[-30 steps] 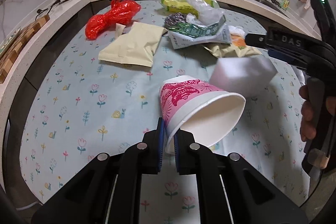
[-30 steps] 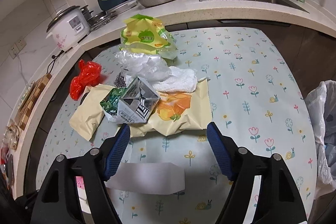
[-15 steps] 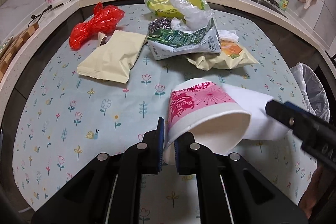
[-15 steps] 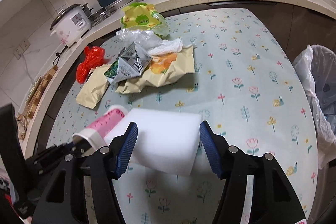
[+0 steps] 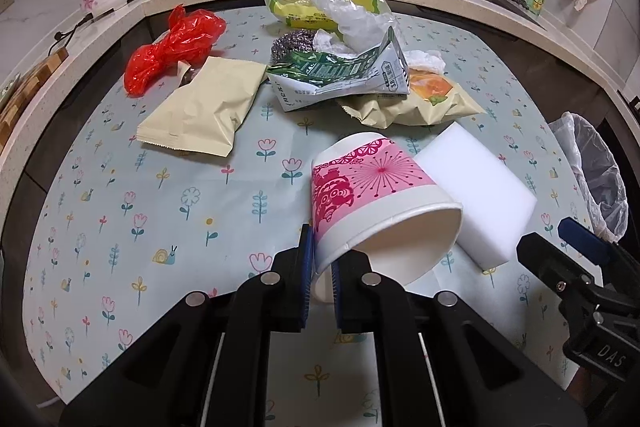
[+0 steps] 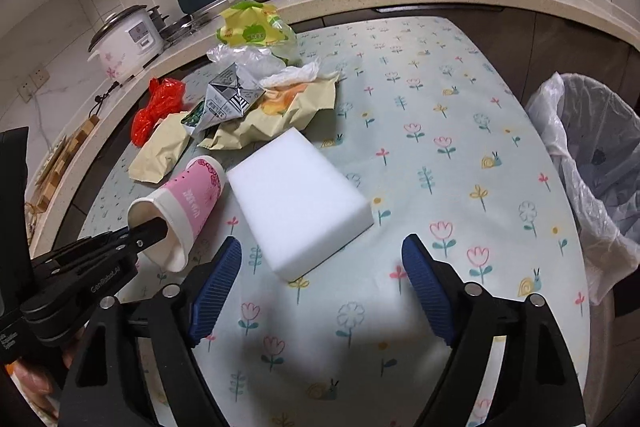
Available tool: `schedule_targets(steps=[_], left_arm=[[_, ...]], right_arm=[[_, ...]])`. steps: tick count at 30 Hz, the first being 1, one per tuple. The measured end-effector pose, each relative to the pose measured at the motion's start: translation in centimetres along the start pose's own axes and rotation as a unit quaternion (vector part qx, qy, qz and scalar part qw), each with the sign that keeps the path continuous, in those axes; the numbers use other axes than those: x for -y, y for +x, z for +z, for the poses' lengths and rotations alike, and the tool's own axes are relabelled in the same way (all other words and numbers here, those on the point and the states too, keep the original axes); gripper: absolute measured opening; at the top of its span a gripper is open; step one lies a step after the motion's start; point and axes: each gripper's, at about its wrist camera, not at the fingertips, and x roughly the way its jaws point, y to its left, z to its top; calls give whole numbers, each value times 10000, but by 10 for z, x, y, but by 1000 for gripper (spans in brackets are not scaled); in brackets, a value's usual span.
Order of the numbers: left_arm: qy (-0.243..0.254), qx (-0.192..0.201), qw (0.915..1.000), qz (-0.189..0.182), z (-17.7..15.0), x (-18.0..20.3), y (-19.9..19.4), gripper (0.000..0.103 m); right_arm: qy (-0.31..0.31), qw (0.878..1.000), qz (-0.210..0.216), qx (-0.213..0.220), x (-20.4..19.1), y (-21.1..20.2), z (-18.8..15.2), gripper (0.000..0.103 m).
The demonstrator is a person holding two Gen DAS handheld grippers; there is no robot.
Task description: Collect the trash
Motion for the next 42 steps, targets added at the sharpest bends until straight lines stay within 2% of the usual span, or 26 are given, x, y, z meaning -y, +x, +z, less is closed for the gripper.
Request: schedule_targets(steps=[7,18,19,20,21,30,37,42], left_arm=[[-61,-48,9999,63,7,-3,6,9],[-74,-60,10000,23,20,5,12,9],[-73,-61,10000,22,20,5,12,9],[-73,-56,10000,22,20,6,11,9],[-68,-50,10000,28,20,7,11,9],[43,97,9999,-39,22,18,-8,9],[246,334,9990,-151,23,41,-33,9],[403,479,9978,-227,22,57,-49,7]], right_arm=[[-949,9954,-26,-146,-14,26,6,84],[-1524,9876,73,-359,-16,57,22,86],[-1519,9876,112,-381,-16,57,21,85],[-1494,9878,154,-403,-16,57,21,73],[-1445,9885,155,-417,-16,56,21,72],[-604,9980,-187,-45,8,9,18,71],[-39,9987,-437,255,26,-37,13,71],[119,9976,-512,448,36,-62,11,71]])
